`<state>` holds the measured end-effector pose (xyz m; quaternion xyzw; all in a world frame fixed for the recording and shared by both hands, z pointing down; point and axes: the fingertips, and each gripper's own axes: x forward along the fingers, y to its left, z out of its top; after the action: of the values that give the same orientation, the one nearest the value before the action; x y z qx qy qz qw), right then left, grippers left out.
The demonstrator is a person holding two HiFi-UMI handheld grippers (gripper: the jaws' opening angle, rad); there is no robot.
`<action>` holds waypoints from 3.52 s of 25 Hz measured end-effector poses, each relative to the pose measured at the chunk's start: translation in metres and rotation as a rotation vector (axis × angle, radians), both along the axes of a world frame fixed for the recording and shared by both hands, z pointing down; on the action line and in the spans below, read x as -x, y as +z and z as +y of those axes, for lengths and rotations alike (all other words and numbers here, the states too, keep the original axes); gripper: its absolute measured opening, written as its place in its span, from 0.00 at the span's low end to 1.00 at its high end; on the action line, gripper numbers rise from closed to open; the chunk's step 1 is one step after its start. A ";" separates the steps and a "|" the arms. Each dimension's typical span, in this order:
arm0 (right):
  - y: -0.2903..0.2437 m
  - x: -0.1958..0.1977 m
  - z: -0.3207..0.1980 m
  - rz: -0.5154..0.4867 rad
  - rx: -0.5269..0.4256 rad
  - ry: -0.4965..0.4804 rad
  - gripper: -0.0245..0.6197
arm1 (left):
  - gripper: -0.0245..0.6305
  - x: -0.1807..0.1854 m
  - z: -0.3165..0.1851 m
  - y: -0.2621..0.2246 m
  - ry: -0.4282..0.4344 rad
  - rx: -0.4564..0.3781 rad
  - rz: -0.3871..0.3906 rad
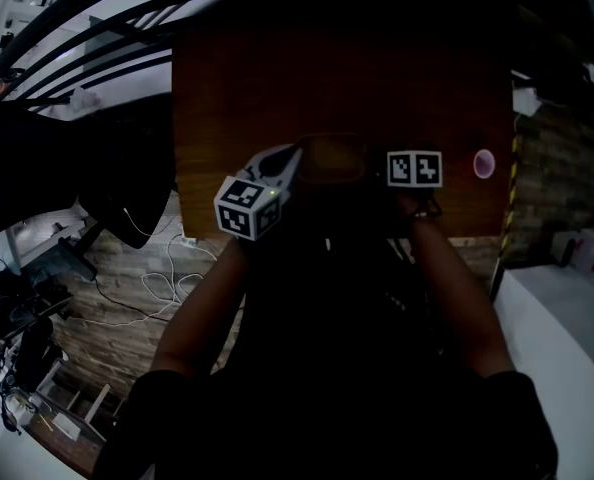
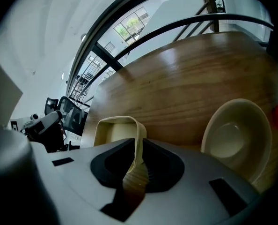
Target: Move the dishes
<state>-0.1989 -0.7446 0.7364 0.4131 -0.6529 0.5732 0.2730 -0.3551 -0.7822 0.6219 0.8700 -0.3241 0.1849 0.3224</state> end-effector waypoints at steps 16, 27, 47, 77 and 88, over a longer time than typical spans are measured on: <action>-0.053 -0.046 0.005 0.005 -0.137 -0.207 0.06 | 0.03 -0.053 0.024 -0.028 -0.037 -0.075 -0.014; -0.097 -0.073 0.033 -0.027 -0.280 -0.328 0.05 | 0.03 -0.082 0.057 -0.058 -0.083 -0.154 -0.048; -0.152 0.007 0.134 0.035 -0.389 -0.161 0.05 | 0.03 0.004 0.151 -0.091 0.065 -0.197 0.030; -0.209 -0.077 0.360 -0.078 -0.651 -0.252 0.05 | 0.03 -0.126 0.383 -0.110 0.044 -0.205 0.053; -0.219 -0.084 0.407 -0.097 -0.691 -0.256 0.05 | 0.03 -0.130 0.428 -0.115 0.047 -0.207 0.033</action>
<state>-0.1149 -0.3372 0.5174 0.3684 -0.8663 0.2993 0.1558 -0.2249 -0.3546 0.5072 0.9089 -0.3157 0.1435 0.2315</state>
